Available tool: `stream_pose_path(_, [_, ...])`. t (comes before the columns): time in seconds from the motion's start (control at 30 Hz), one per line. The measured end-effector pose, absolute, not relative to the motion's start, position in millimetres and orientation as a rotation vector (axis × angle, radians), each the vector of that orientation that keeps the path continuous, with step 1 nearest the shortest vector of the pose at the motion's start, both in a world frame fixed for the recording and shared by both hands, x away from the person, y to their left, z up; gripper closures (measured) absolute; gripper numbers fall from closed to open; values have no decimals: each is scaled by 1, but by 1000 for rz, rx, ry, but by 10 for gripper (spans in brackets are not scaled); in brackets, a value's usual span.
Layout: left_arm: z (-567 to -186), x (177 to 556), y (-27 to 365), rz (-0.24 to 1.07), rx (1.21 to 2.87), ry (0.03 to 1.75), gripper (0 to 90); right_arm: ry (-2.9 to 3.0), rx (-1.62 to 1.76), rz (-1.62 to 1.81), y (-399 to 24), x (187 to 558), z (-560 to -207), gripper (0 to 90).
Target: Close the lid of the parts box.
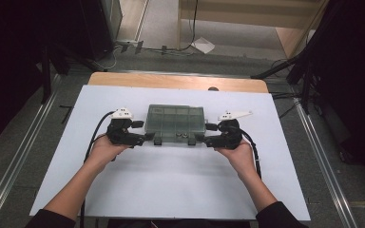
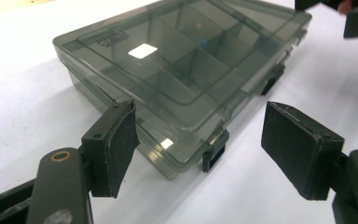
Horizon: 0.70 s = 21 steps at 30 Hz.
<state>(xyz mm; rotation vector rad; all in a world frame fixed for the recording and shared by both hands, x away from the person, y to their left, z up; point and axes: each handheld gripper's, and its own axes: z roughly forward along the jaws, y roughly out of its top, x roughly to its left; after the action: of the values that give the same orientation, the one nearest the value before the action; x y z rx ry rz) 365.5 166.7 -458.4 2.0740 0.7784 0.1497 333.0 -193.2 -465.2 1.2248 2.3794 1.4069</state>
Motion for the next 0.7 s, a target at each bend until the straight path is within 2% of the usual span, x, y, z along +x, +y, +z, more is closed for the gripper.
stream_pose_path(0.7, [-452, 348, 183, 140, 2053, 762, 268, 2376, 1137, 1391, -200, 308, -460, 243])
